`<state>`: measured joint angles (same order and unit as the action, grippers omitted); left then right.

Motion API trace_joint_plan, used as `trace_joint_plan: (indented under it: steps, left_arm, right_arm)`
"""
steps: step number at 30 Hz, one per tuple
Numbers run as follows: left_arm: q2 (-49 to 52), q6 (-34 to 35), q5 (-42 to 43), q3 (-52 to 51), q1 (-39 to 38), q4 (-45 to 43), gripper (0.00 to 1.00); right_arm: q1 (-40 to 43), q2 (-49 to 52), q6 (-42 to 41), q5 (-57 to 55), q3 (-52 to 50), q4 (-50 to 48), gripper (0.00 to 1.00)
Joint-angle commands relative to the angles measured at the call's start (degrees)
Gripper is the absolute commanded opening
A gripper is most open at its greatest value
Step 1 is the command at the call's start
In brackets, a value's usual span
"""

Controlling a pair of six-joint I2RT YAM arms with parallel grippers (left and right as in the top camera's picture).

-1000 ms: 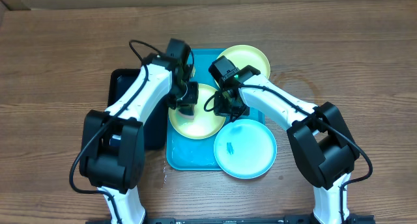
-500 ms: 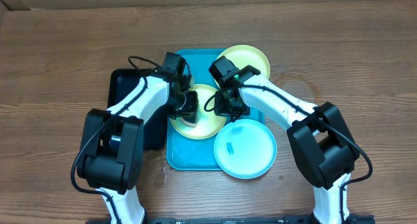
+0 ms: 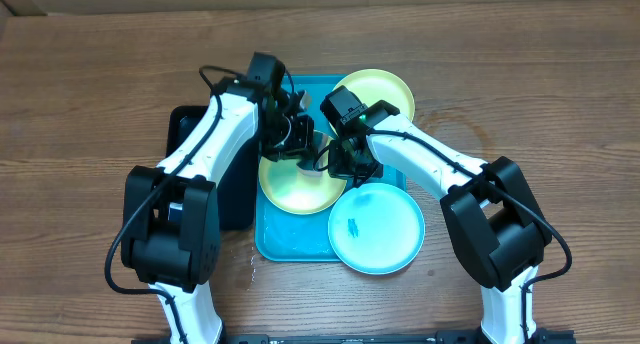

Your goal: Clean dirty plates on tray and stack at the side

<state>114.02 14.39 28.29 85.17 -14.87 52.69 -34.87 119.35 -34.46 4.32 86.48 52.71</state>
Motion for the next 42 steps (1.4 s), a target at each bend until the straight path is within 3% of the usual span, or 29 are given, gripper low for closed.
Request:
trace_joint_plan:
  steps: [1, 7, 14, 18, 24, 31, 35, 42]
  left_arm:
    - [-0.7, -0.8, -12.4, 1.2, -0.3, 1.9, 0.04]
    - [-0.7, 1.2, -23.3, -1.8, -1.7, 2.3, 0.04]
    - [-0.5, 4.7, -24.9, -10.1, -1.7, -3.9, 0.04]
    - [-0.4, 4.7, -19.2, -15.3, -1.7, -8.3, 0.05]
    - [-0.4, 0.2, -1.0, -16.3, -1.7, -11.5, 0.05]
    - [-0.5, -0.2, 3.5, -9.7, -0.5, -10.0, 0.04]
    - [-0.5, -2.4, 2.0, -2.0, 0.0, -3.4, 0.04]
    - [-0.4, -2.4, -15.2, 3.7, -0.3, 4.6, 0.04]
  right_arm:
    - [-0.3, -0.4, 0.1, 0.9, 1.2, -0.2, 0.04]
    - [-0.3, -0.4, 0.1, 0.9, 1.2, -0.2, 0.04]
    - [-0.3, -0.4, 0.1, 0.9, 1.2, -0.2, 0.04]
    - [-0.3, -0.4, 0.1, 0.9, 1.2, -0.2, 0.04]
    - [-0.3, -0.4, 0.1, 0.9, 1.2, -1.3, 0.04]
    - [-0.3, -0.4, 0.1, 0.9, 1.2, -1.2, 0.04]
    - [-0.3, -0.4, 0.1, 0.9, 1.2, -1.2, 0.04]
    - [-0.3, -0.4, 0.1, 0.9, 1.2, -1.2, 0.04]
